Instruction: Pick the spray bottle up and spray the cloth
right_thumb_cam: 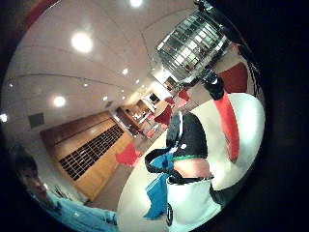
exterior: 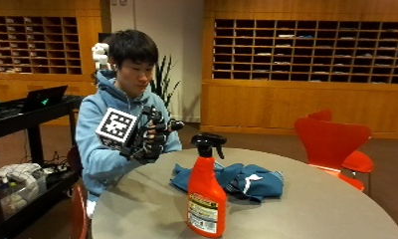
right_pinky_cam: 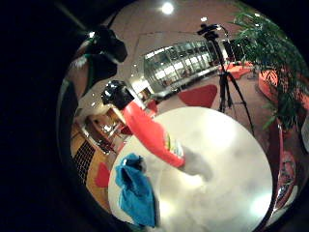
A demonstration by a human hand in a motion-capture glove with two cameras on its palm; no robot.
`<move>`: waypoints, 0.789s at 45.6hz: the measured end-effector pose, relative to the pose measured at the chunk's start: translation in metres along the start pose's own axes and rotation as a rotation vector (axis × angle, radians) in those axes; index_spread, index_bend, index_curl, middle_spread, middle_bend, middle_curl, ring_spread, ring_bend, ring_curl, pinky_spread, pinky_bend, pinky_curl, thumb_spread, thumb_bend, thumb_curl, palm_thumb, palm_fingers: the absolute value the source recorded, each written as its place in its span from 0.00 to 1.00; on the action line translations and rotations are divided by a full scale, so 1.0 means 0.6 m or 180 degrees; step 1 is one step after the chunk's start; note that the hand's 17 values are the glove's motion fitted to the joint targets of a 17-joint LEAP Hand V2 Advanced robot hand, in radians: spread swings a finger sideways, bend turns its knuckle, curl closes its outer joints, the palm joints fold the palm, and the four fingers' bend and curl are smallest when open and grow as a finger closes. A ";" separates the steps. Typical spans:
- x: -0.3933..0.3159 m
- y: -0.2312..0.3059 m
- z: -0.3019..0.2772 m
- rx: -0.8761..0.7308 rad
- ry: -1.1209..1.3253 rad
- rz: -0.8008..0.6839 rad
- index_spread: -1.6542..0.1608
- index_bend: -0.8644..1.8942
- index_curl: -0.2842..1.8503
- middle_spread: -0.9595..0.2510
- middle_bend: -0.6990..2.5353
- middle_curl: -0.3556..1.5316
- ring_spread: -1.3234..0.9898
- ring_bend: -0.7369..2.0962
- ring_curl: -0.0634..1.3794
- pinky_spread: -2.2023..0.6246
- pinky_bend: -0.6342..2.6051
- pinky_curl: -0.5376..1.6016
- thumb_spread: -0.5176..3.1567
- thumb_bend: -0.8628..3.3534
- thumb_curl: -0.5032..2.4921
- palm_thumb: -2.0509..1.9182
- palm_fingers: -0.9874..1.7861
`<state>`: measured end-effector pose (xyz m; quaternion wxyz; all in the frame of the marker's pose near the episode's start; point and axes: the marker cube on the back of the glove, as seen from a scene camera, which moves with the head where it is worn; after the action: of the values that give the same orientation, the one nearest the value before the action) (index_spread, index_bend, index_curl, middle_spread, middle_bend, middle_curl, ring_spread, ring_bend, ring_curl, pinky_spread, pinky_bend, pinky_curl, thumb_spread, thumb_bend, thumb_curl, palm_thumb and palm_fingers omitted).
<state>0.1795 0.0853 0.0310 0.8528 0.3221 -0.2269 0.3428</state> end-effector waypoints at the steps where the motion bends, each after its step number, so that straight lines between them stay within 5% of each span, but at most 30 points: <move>1: 0.005 -0.001 0.004 -0.0005 -0.0005 0.0010 0.78 0.35 0.21 0.77 0.30 0.38 0.57 0.45 0.28 0.83 0.37 0.41 0.44 0.20 0.32 0.71 0.54; 12: 0.045 -0.015 0.064 -0.0116 -0.0013 0.0427 0.79 0.35 0.21 0.77 0.30 0.38 0.57 0.45 0.28 0.83 0.37 0.42 0.44 0.20 0.33 0.71 0.54; 20: 0.075 -0.016 0.104 -0.0711 -0.0220 0.0876 0.79 0.35 0.21 0.76 0.30 0.38 0.57 0.45 0.28 0.83 0.37 0.42 0.43 0.20 0.33 0.71 0.54; 27: 0.104 -0.057 0.149 -0.0295 -0.0196 0.0961 0.79 0.35 0.21 0.76 0.30 0.39 0.57 0.45 0.28 0.83 0.36 0.42 0.43 0.20 0.33 0.71 0.54; 36: 0.114 -0.054 0.180 -0.0524 -0.0285 0.1021 0.79 0.35 0.21 0.76 0.30 0.39 0.57 0.44 0.28 0.83 0.36 0.41 0.42 0.20 0.33 0.70 0.54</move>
<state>0.2306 0.0208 0.1344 0.7997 0.2258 -0.3403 0.4400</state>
